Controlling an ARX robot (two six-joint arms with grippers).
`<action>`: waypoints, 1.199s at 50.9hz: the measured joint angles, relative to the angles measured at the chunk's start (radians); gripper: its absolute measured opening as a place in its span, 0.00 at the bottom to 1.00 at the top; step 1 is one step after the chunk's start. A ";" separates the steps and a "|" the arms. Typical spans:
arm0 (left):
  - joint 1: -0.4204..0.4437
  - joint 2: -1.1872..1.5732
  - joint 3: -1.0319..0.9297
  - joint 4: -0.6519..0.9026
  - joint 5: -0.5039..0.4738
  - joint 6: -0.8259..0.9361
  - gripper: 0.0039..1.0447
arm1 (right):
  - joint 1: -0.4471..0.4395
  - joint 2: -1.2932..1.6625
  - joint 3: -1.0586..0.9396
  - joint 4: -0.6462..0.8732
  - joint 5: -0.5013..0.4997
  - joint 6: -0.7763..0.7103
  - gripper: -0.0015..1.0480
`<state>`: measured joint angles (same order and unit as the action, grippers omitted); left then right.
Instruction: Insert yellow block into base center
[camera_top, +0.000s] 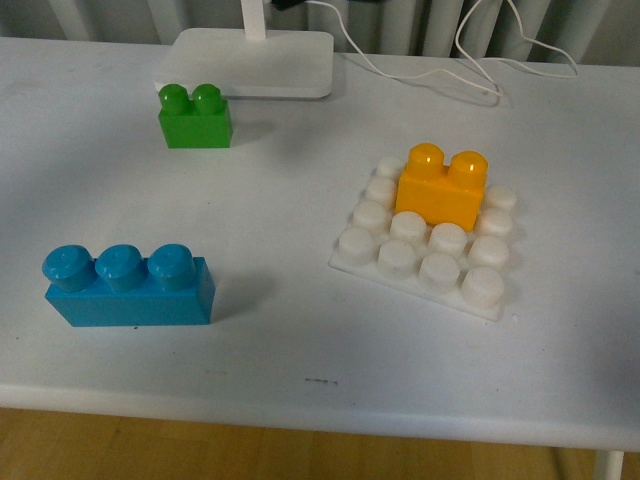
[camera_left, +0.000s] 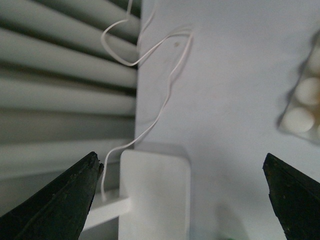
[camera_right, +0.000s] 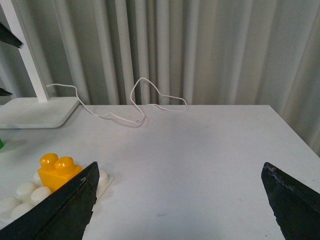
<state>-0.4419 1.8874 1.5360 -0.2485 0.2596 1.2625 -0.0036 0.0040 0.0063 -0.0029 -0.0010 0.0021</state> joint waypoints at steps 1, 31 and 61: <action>0.012 -0.039 -0.060 0.062 -0.018 -0.014 0.94 | 0.000 0.000 0.000 0.000 0.000 0.000 0.91; 0.208 -0.785 -0.986 0.652 -0.244 -0.664 0.94 | 0.000 0.000 0.000 0.000 0.000 0.000 0.91; 0.312 -1.045 -1.341 0.888 -0.389 -1.237 0.39 | 0.000 0.000 0.000 0.000 0.000 0.000 0.91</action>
<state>-0.1303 0.8421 0.1955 0.6399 -0.1295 0.0257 -0.0036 0.0040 0.0063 -0.0029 -0.0013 0.0021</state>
